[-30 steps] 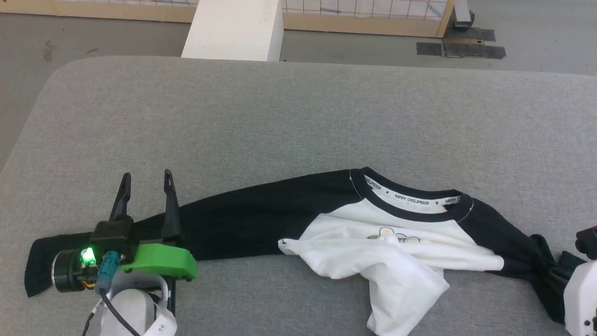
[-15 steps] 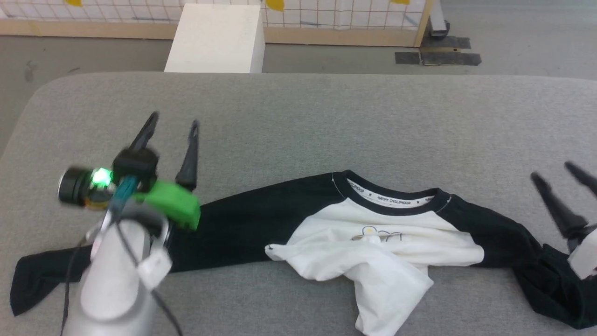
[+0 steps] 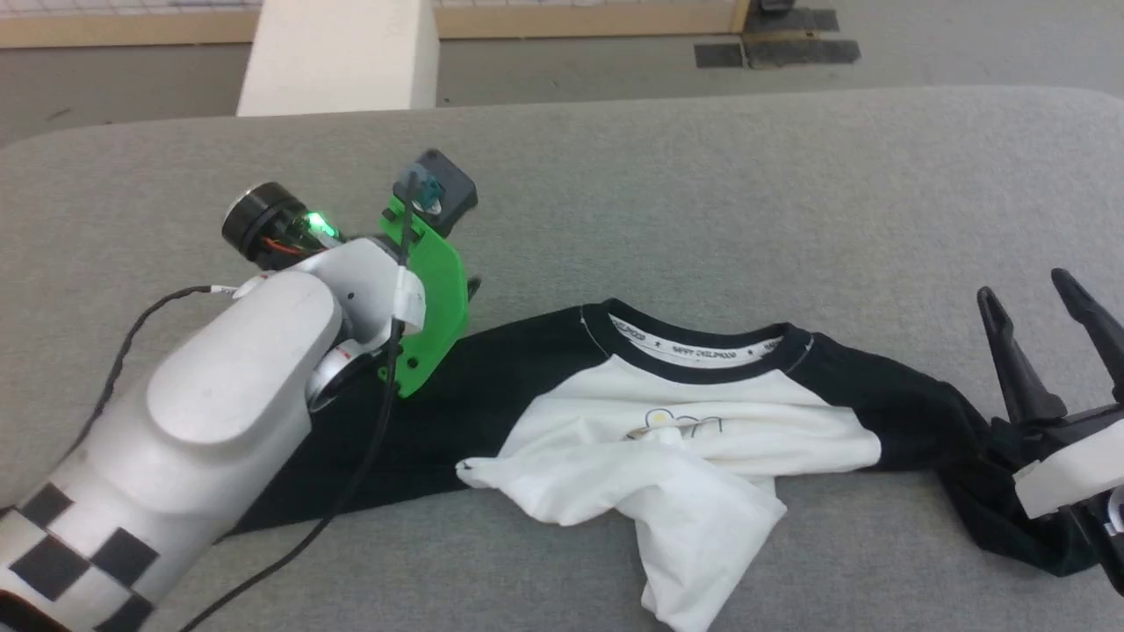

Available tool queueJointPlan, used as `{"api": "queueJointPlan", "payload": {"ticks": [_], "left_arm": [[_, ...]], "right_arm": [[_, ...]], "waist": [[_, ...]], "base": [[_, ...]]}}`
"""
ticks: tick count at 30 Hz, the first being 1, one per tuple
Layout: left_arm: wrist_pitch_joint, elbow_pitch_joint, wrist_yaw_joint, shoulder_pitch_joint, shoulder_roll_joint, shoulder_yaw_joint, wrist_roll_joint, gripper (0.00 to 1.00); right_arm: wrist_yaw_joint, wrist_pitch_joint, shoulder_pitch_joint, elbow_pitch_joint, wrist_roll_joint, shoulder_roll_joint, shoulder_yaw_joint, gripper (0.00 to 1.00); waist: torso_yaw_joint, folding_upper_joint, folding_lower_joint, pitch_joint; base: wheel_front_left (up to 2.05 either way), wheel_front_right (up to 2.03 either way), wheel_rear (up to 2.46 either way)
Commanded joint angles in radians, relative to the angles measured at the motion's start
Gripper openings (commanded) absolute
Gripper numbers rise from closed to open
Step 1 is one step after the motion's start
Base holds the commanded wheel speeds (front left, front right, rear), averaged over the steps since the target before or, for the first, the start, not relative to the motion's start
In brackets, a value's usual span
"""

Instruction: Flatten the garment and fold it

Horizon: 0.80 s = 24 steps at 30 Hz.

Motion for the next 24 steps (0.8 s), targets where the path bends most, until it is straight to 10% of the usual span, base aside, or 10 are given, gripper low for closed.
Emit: {"api": "queueJointPlan", "payload": {"ticks": [1, 10, 19, 20, 24], "left_arm": [[0.029, -0.006, 0.000, -0.036, 0.020, -0.045, -0.045, 1.00], [0.143, 0.034, 0.000, -0.177, 0.085, -0.317, -0.238, 1.00], [0.311, 0.005, 0.000, -0.115, 0.107, -0.361, -0.190, 1.00], [0.308, -0.010, 0.000, -0.111, 0.112, -0.361, -0.196, 0.00], [0.158, 0.010, 0.000, -0.146, 0.131, -0.346, -0.230, 0.00]], "right_arm": [[-0.002, -0.001, 0.011, -0.005, -0.016, 0.010, -0.001, 1.00], [-0.002, 0.001, -0.067, 0.019, -0.044, 0.035, 0.051, 1.00], [-0.002, -0.001, -0.156, 0.081, -0.041, 0.026, 0.133, 1.00], [-0.002, -0.003, -0.166, 0.089, -0.040, 0.018, 0.137, 1.00], [-0.002, 0.006, -0.200, 0.097, -0.033, -0.026, 0.158, 1.00]], "waist": [[-0.044, 0.0000, 0.0000, 0.044], [-0.128, 0.0000, 0.0000, 0.134], [-0.163, 0.0000, 0.0000, 0.176], [-0.158, 0.0000, 0.0000, 0.173], [-0.134, 0.0000, 0.0000, 0.144]], "base": [[0.00, 0.00, 0.00], [0.00, 0.00, 0.00], [0.00, 0.00, 0.00], [0.00, 0.00, 0.00], [0.00, 0.00, 0.00]]}}
